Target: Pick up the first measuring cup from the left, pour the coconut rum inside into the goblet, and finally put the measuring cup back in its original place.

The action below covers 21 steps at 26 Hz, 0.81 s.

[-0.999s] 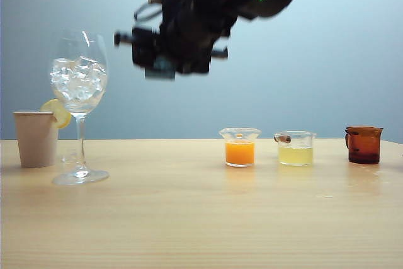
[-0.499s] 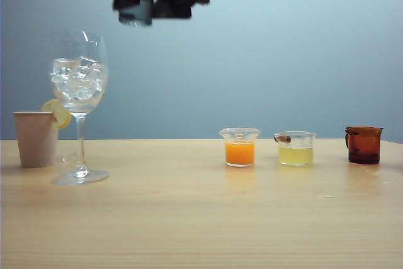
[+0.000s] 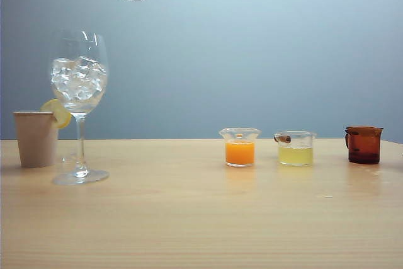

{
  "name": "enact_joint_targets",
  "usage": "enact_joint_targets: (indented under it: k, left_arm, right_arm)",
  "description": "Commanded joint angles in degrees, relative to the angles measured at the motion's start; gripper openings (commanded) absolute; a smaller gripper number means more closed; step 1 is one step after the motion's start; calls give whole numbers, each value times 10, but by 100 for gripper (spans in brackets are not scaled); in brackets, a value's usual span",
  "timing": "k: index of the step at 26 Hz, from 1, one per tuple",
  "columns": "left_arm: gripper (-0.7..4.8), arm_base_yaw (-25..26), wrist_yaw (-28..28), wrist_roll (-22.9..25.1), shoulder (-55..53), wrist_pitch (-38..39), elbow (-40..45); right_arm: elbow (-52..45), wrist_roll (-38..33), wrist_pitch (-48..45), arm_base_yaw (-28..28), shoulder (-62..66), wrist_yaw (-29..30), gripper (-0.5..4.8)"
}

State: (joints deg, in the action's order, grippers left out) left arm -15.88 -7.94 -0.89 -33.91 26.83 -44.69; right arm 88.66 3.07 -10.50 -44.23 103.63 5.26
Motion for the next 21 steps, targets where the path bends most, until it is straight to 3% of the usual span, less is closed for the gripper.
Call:
enact_joint_targets:
  k: [1, 8, 12, 21]
  left_arm:
    - [-3, 1, -2, 3, 1, -5, -1]
    - [-3, 1, -2, 3, 1, -6, -2]
    - [-3, 1, -2, 2, 1, -6, -2]
    - [-3, 1, -2, 2, 1, -6, -2]
  right_arm:
    - [21, 2, -3, 4, 13, 23, 237]
    - [50, 25, 18, 11, 39, 68, 237]
    - [50, 72, 58, 12, 39, 78, 237]
    - [49, 77, 71, 14, 39, 77, 237]
